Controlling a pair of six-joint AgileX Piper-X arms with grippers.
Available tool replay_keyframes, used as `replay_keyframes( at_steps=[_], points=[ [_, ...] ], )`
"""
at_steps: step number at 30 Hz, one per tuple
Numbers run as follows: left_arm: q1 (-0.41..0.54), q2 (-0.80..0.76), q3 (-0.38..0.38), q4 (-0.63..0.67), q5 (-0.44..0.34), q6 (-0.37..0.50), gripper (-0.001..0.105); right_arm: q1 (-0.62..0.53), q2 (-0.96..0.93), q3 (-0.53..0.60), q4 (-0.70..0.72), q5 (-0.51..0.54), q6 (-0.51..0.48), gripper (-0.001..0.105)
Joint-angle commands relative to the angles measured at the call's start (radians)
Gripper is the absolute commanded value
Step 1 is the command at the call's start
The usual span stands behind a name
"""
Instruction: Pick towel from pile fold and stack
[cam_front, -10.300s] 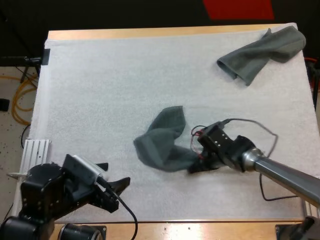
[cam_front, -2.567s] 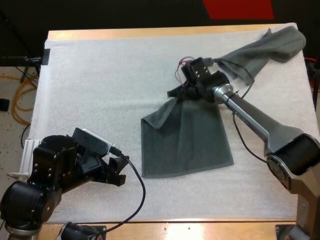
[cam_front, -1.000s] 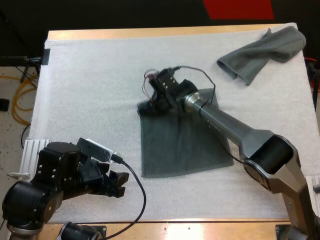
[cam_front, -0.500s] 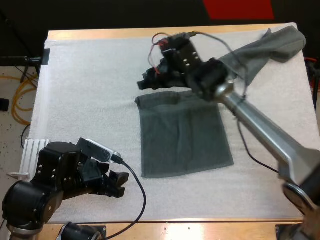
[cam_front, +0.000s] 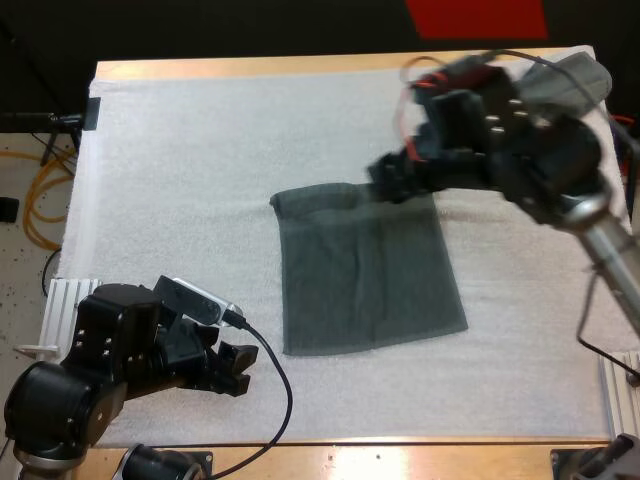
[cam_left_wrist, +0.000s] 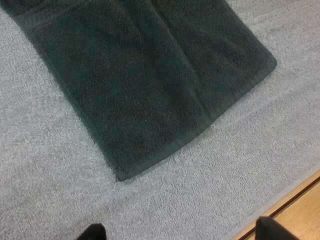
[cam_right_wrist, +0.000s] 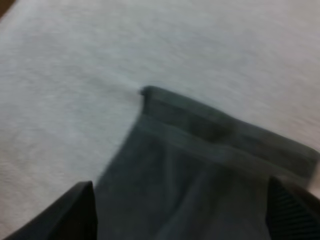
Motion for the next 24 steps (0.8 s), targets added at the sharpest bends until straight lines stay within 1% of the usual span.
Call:
replay_keyframes(
  at_steps=[1, 4, 9, 10, 12, 16, 18, 22, 23, 24],
  points=[
    [-0.007, -0.001, -0.001, 0.004, 0.007, 0.001, 0.059, -0.019, -0.033, 0.022, 0.018, 0.006, -0.007, 0.067],
    [-0.007, -0.001, -0.001, 0.004, 0.007, 0.001, 0.059, -0.079, -0.117, 0.124, 0.018, 0.006, 0.007, 0.067],
    [-0.007, -0.001, -0.001, 0.004, 0.007, 0.001, 0.059, -0.173, -0.29, 0.354, 0.014, 0.003, 0.032, 0.067],
    [-0.007, -0.001, -0.001, 0.004, 0.007, 0.001, 0.059, -0.185, -0.318, 0.387, 0.009, 0.002, 0.037, 0.067],
    [-0.007, -0.001, -0.001, 0.004, 0.007, 0.001, 0.059, -0.212, -0.386, 0.501, -0.01, -0.005, 0.051, 0.067],
    [-0.007, -0.001, -0.001, 0.004, 0.007, 0.001, 0.059, -0.244, -0.488, 0.675, -0.051, -0.011, 0.107, 0.067],
    [-0.007, -0.001, -0.001, 0.004, 0.007, 0.001, 0.059, -0.258, -0.532, 0.767, -0.077, -0.012, 0.131, 0.067],
    [-0.007, -0.001, -0.001, 0.004, 0.007, 0.0, 0.059, -0.283, -0.559, 0.904, -0.141, -0.042, 0.182, 0.067],
    [-0.007, -0.001, -0.001, 0.004, 0.018, -0.003, 0.059, -0.308, -0.552, 0.973, -0.201, -0.084, 0.203, 0.067],
    [-0.007, -0.001, -0.001, 0.004, 0.03, -0.003, 0.059, -0.321, -0.547, 1.016, -0.25, -0.118, 0.213, 0.067]
  ],
)
